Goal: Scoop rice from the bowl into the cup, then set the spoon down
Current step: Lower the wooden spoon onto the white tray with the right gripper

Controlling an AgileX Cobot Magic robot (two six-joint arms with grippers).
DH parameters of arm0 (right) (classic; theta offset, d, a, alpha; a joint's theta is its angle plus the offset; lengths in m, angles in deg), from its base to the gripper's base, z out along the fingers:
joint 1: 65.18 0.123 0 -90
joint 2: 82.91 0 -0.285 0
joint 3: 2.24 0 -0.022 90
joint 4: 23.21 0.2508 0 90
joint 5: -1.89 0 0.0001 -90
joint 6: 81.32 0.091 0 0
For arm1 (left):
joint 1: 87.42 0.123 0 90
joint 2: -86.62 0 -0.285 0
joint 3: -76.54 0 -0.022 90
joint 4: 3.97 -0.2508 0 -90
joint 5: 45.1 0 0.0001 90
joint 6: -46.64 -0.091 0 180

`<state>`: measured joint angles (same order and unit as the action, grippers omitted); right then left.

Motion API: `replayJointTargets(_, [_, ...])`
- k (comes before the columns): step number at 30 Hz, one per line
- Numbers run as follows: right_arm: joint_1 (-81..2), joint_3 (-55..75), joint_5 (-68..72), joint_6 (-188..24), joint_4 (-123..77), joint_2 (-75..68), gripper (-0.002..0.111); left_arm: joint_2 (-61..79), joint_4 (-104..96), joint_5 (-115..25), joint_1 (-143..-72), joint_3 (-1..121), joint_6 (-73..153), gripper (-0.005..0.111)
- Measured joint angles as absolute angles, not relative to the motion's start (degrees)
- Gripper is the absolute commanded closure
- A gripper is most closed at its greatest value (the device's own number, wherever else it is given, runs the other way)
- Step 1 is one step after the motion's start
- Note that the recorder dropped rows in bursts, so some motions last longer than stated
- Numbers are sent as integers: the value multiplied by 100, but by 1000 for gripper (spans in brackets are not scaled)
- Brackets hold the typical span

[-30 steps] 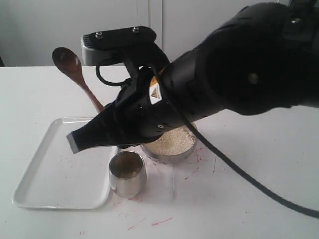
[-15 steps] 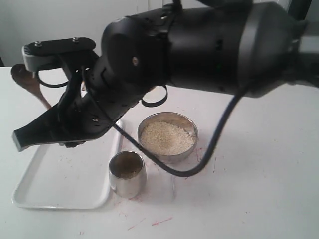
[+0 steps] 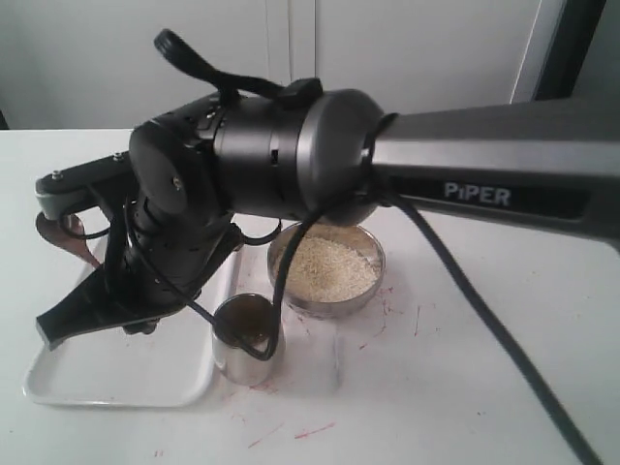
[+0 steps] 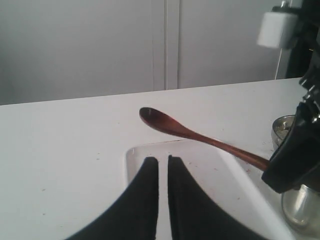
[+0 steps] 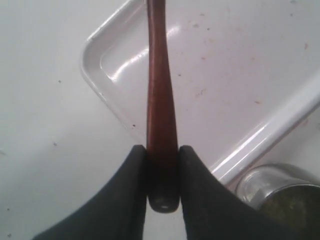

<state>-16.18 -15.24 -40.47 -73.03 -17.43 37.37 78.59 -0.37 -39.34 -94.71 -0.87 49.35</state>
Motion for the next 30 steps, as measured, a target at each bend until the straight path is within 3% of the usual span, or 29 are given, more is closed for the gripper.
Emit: replayJointTargets(30, [-1618, -2139, -4411, -7244, -2352, 4936, 108, 7859, -37, -3934, -9471, -87, 4935, 92])
